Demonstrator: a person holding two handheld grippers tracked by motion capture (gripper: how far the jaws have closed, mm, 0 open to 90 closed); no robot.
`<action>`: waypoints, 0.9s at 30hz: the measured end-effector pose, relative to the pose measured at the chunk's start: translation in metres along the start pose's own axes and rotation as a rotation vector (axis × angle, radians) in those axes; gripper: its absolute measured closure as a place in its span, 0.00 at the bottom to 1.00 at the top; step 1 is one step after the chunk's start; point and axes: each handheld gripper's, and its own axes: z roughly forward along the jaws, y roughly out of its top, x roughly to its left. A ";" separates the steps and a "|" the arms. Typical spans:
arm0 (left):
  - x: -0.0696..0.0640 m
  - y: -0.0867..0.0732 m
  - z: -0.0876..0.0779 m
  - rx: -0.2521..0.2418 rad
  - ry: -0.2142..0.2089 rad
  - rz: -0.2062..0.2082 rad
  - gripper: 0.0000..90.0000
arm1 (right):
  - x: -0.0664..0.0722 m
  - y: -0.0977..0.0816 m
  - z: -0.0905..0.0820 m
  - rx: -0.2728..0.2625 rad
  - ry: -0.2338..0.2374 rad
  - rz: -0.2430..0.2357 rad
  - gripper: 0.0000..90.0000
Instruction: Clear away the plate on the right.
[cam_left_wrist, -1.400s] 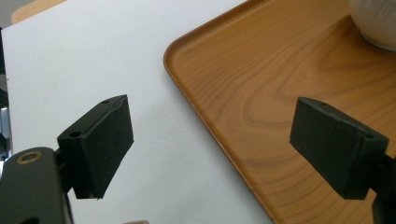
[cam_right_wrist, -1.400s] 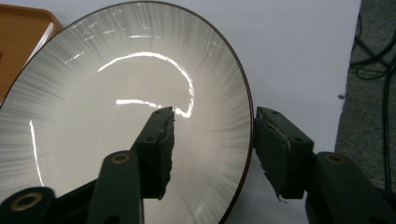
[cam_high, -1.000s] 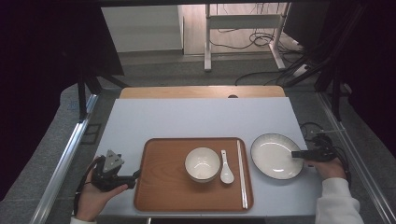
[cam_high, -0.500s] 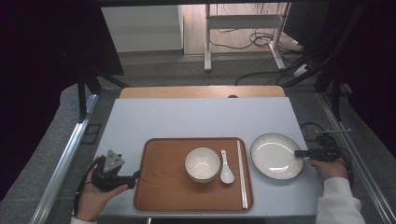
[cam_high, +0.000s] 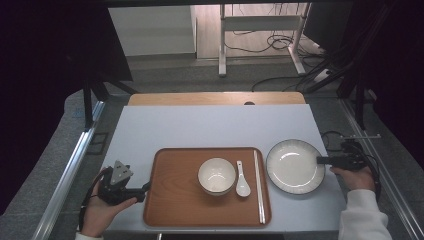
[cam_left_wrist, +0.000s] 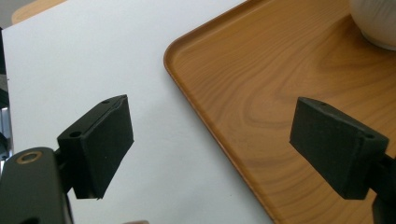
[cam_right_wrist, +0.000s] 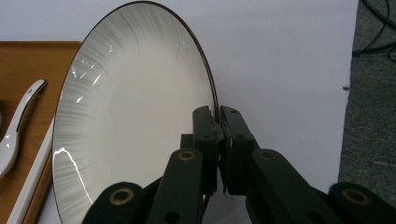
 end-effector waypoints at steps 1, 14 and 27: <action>0.000 0.000 0.000 -0.005 0.000 -0.006 0.14 | 0.002 0.001 0.000 -0.009 -0.003 -0.007 0.96; 0.001 0.000 -0.001 -0.002 0.002 -0.003 0.14 | 0.027 0.008 -0.016 -0.044 -0.052 -0.138 0.96; 0.001 0.001 -0.001 -0.010 0.001 -0.010 0.14 | 0.048 0.014 -0.038 -0.112 0.006 -0.224 0.96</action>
